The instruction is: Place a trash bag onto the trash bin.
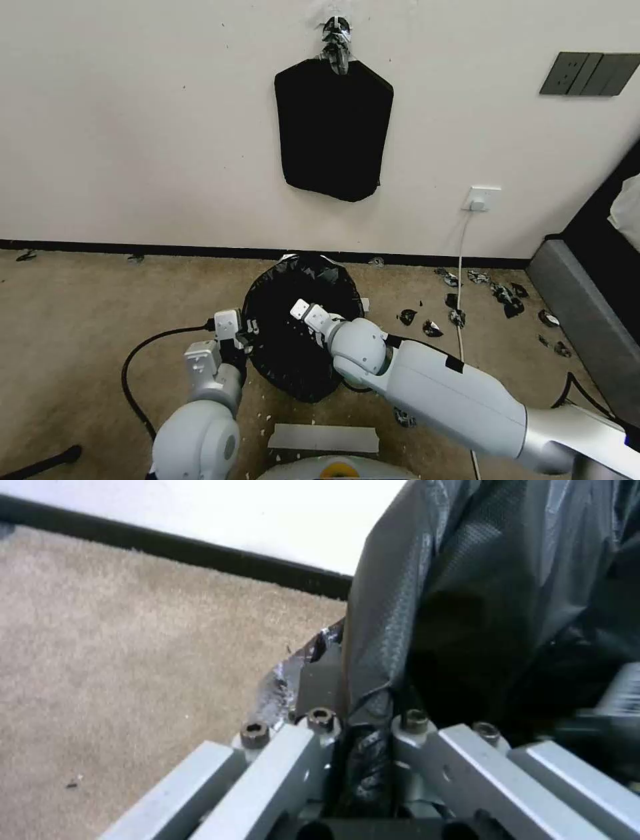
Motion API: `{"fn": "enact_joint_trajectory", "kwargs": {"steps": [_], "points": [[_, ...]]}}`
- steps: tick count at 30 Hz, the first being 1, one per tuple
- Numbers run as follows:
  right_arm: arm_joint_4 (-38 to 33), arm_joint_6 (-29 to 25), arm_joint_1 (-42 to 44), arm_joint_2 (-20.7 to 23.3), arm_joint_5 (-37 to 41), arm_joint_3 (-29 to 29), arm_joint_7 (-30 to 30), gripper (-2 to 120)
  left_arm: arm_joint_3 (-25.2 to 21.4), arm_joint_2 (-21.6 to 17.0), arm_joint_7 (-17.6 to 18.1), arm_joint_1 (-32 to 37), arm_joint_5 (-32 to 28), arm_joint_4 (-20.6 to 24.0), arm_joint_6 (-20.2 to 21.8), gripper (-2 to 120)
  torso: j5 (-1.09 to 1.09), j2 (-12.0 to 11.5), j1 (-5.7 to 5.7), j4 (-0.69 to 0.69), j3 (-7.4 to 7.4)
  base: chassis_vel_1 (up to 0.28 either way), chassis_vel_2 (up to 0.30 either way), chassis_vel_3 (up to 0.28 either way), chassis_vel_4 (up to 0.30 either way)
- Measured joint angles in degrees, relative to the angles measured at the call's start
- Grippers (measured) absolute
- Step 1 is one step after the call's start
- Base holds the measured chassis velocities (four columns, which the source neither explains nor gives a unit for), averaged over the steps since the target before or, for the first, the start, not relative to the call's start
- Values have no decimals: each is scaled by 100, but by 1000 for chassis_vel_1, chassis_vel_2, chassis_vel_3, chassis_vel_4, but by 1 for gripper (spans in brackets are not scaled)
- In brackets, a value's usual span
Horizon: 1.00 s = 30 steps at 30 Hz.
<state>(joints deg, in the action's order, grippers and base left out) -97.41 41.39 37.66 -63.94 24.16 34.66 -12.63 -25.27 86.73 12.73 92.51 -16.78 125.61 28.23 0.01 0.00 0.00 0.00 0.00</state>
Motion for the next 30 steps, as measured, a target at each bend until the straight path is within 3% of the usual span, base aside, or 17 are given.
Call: {"fn": "enact_joint_trajectory", "kwargs": {"steps": [8,11,15,18,21,25,30], "points": [[-1335,-37,762,563,22,-731,122,0,-71,54,500,-169,-897,-67,458,3,-1,0,0,0,0,0,0,0,0],[-1950,-398,1096,748,56,-1301,216,0,-153,86,762,-238,-1573,-66,680,3,0,0,0,0,0,0,0,0,0],[-2276,-767,1285,798,87,-1695,250,0,-210,95,867,-284,-2038,-46,876,3,0,0,0,0,0,0,0,0,0],[-2668,-1395,1815,744,48,-2396,456,10,-240,69,915,-332,-2410,-124,1090,3,0,0,0,0,0,0,0,0,0],[-2799,-1664,2226,654,-16,-2740,570,19,-232,21,907,-337,-2564,-237,1229,3,0,0,0,0,0,0,0,0,0],[-2864,-1886,2557,605,-101,-3007,708,29,-206,-33,890,-348,-2584,-406,1315,3,0,0,0,-1,0,0,0,0,0],[-2727,-2140,2804,586,-166,-3217,931,50,-120,-18,843,-376,-2535,-683,1344,3,1,0,0,0,0,0,0,0,0]]}}
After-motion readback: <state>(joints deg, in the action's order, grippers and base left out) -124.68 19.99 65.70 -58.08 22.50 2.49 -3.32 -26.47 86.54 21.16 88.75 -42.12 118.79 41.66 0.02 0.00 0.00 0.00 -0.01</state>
